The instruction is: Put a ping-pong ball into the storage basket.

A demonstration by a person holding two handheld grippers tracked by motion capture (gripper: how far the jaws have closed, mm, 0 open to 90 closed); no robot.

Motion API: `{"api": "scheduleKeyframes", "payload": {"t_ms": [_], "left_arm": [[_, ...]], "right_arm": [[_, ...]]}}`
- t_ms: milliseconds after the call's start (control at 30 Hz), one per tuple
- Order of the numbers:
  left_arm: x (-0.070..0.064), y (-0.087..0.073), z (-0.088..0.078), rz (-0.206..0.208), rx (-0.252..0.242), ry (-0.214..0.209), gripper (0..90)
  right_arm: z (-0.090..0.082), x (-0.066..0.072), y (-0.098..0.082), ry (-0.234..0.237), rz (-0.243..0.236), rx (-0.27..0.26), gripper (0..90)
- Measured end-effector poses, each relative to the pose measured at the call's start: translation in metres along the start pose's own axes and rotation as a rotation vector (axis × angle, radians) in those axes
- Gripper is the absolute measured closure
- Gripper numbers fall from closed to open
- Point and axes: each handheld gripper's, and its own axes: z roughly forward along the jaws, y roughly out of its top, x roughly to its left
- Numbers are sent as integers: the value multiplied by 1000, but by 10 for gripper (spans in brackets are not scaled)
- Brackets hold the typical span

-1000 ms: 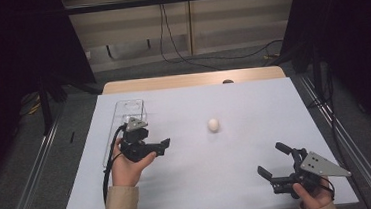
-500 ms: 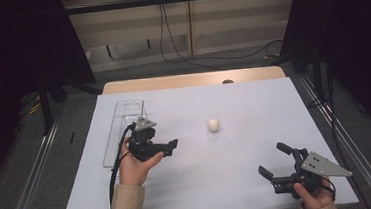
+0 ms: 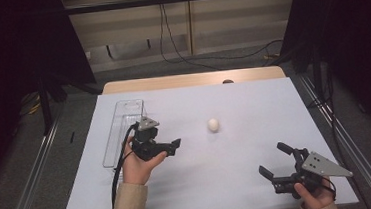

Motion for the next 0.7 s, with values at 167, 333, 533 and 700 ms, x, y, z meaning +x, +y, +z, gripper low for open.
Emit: {"api": "scheduleKeyframes", "payload": {"t_ms": [167,333,533,700], "left_arm": [[-1,0,3,-4,0,-4,109],[-4,0,7,5,4,-9,109],[-7,0,13,9,-2,-14,107],[-9,1,17,11,-3,-16,104]], "right_arm": [[0,0,0,0,1,0,12],[0,-1,0,-2,1,0,12],[0,-1,0,0,3,0,12],[0,-1,0,-1,5,-2,11]]}}
